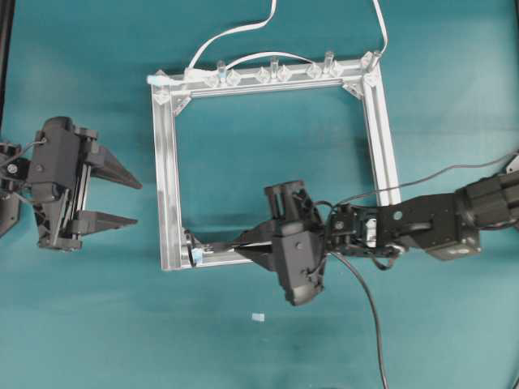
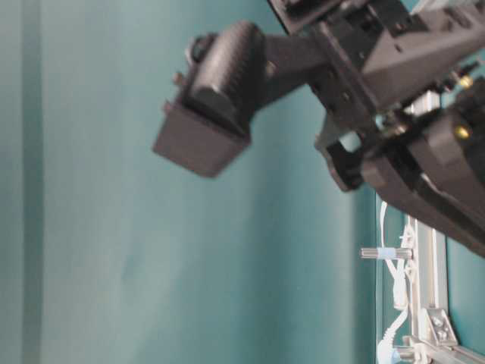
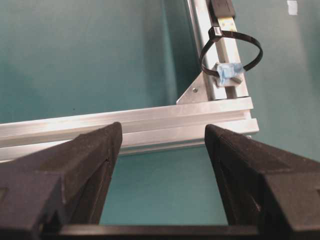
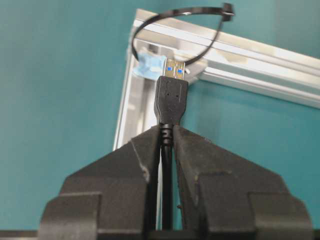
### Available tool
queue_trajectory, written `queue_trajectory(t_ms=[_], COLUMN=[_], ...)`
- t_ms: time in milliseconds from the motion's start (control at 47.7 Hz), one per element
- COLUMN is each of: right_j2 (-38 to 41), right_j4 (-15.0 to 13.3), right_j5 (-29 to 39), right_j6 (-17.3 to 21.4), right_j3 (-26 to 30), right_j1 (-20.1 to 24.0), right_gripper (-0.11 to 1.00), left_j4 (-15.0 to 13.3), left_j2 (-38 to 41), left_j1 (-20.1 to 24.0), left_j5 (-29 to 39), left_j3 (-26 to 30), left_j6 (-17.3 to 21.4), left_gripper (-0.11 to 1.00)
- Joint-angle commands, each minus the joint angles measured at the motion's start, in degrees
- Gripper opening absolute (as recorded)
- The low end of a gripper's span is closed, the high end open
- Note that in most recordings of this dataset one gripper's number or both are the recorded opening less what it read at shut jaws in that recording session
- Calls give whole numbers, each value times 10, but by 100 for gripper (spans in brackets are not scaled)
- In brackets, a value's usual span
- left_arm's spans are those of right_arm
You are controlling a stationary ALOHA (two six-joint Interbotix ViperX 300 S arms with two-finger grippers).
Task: Insert the wire through the string loop located on the left side.
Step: 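Push the USB plug through the black zip-tie loop with the right gripper, then move the left gripper to the USB plug emerging from the loop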
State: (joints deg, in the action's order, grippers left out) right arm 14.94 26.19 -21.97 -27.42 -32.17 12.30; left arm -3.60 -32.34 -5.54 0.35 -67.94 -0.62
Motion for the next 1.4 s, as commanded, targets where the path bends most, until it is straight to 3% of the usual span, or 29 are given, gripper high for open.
queue_trajectory(t_ms=[0,1383], right_j2=[0,59], right_j4=[-5,-22], right_j5=[4,11], right_j6=[-1,0], right_j3=[28,118], right_j1=[-4,-26], right_gripper=[11,11], left_j4=[2,2], left_j2=[-2,-2], left_j1=[-2,-3], left_j5=[-3,-3], left_j3=[8,11], left_j6=[-2,-2], left_gripper=[71,70])
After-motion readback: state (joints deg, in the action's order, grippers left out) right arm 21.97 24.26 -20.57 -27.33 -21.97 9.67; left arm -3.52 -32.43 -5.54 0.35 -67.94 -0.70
